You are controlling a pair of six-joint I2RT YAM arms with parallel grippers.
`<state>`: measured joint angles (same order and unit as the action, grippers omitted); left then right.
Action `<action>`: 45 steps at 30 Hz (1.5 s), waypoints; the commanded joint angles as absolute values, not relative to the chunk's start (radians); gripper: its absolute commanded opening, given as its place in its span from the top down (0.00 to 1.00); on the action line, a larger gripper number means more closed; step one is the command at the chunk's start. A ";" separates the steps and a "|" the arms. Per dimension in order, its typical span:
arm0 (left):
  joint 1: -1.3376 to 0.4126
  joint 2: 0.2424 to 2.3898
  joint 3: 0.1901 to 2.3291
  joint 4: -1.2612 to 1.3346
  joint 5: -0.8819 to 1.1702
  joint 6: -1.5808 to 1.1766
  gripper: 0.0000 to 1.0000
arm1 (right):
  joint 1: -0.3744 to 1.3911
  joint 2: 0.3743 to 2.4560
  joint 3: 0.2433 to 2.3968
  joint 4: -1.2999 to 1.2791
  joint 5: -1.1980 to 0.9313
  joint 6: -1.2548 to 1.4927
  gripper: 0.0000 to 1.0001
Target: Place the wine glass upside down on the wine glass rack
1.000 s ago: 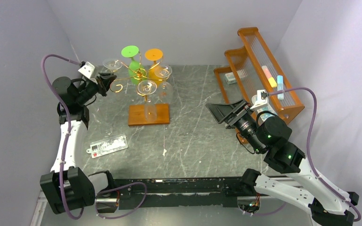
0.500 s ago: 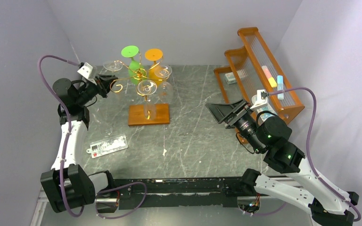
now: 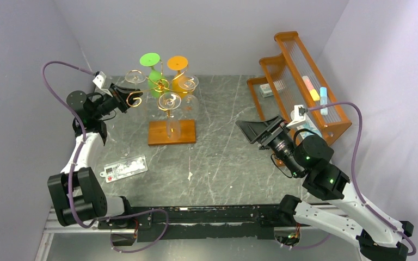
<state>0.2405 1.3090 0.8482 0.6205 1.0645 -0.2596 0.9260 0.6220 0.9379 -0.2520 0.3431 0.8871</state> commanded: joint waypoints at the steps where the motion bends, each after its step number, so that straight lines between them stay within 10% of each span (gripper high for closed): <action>1: 0.247 1.344 0.891 0.785 1.117 -0.340 0.95 | 0.929 0.617 0.927 -0.233 0.349 0.896 0.28; 45: 0.198 1.366 0.884 0.678 0.833 -0.359 0.95 | 0.928 0.565 0.861 -0.218 0.326 0.963 0.28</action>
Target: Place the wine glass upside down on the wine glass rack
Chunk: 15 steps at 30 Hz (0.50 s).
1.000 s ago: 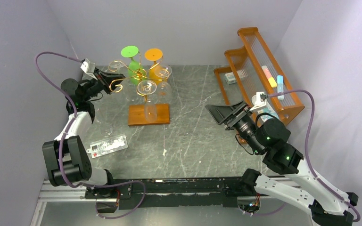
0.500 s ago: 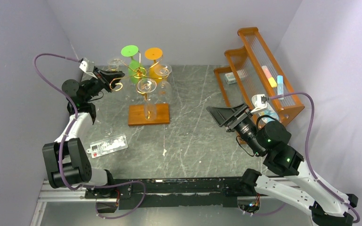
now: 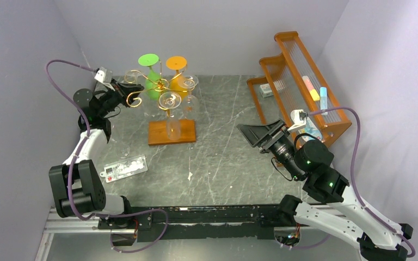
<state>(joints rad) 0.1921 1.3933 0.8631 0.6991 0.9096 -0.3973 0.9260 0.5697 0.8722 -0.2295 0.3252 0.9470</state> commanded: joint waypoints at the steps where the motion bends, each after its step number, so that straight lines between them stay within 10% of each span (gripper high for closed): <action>1: 0.198 1.362 0.886 0.667 0.818 -0.354 0.95 | 0.928 0.565 0.862 -0.219 0.327 0.963 0.28; 15: 0.198 1.296 0.813 0.718 0.669 -0.327 0.95 | 0.929 0.559 0.857 -0.218 0.328 0.971 0.29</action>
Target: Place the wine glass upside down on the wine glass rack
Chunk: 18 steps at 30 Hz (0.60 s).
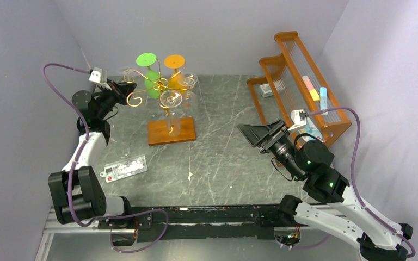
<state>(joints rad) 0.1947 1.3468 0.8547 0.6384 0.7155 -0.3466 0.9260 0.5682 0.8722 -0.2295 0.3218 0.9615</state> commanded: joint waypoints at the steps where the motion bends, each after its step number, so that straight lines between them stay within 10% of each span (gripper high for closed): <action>1: 0.198 1.285 0.796 0.753 0.669 -0.329 0.95 | 0.929 0.560 0.856 -0.218 0.327 0.971 0.29; 10: 0.198 1.203 0.633 0.899 0.595 -0.404 0.88 | 0.929 0.558 0.849 -0.214 0.325 0.971 0.29; 18: 0.198 1.147 0.594 0.803 0.490 -0.429 0.51 | 0.928 0.535 0.851 -0.226 0.337 0.966 0.29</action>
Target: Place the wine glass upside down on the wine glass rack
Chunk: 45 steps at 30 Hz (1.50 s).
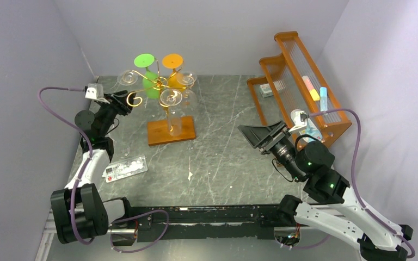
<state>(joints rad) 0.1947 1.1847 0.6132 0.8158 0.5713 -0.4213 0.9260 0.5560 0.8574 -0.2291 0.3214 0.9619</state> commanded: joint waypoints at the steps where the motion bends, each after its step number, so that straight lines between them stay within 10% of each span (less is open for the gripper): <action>1: 0.198 1.137 0.592 0.785 0.480 -0.429 0.48 | 0.929 0.533 0.853 -0.230 0.341 0.966 0.29; 37: 0.200 1.015 0.973 -0.505 0.078 -0.271 0.34 | 0.929 0.442 0.858 -0.266 0.386 0.916 0.29; 45: 0.199 0.973 0.961 -0.576 0.060 -0.253 0.46 | 0.928 0.472 0.872 -0.284 0.371 0.909 0.29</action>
<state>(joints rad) 0.1947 1.0012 0.9539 -0.4885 0.0746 -0.2768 0.9260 0.4522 0.8577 -0.2577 0.3698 0.9123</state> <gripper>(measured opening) 0.570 0.710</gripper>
